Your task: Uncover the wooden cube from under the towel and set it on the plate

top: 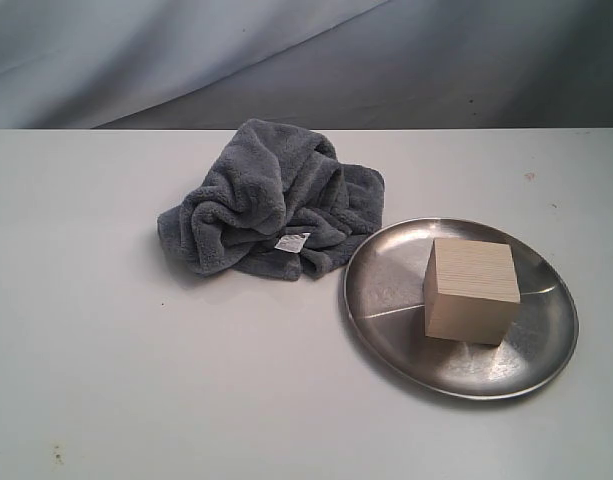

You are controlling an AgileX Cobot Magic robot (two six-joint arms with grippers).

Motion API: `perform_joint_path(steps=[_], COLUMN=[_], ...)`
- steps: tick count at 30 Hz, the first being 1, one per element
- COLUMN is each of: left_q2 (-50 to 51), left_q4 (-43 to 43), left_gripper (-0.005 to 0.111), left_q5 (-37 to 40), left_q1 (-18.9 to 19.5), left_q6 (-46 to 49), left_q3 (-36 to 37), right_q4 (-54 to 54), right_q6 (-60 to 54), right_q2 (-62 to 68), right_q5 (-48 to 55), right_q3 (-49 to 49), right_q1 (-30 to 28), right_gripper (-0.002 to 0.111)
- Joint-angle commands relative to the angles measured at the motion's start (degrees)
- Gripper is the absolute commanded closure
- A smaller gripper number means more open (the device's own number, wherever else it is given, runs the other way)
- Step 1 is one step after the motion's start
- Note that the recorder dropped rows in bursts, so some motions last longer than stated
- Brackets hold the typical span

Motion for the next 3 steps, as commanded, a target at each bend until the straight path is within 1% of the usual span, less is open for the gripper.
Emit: perform_joint_path(steps=[1, 3], left_q2=[-0.24, -0.24], left_q4=[-0.10, -0.10], left_gripper=[0.107, 0.107], left_q5=[-0.12, -0.12], left_q1=[-0.28, -0.28], left_q6=[-0.14, -0.14], left_q3=[0.25, 0.25], right_q4=[0.33, 0.33], right_q6=[-0.60, -0.60], right_q2=[-0.31, -0.31], right_q5=[0.15, 0.15], right_q3=[0.20, 0.20], right_q1=[-0.38, -0.38], right_gripper=[0.108, 0.108])
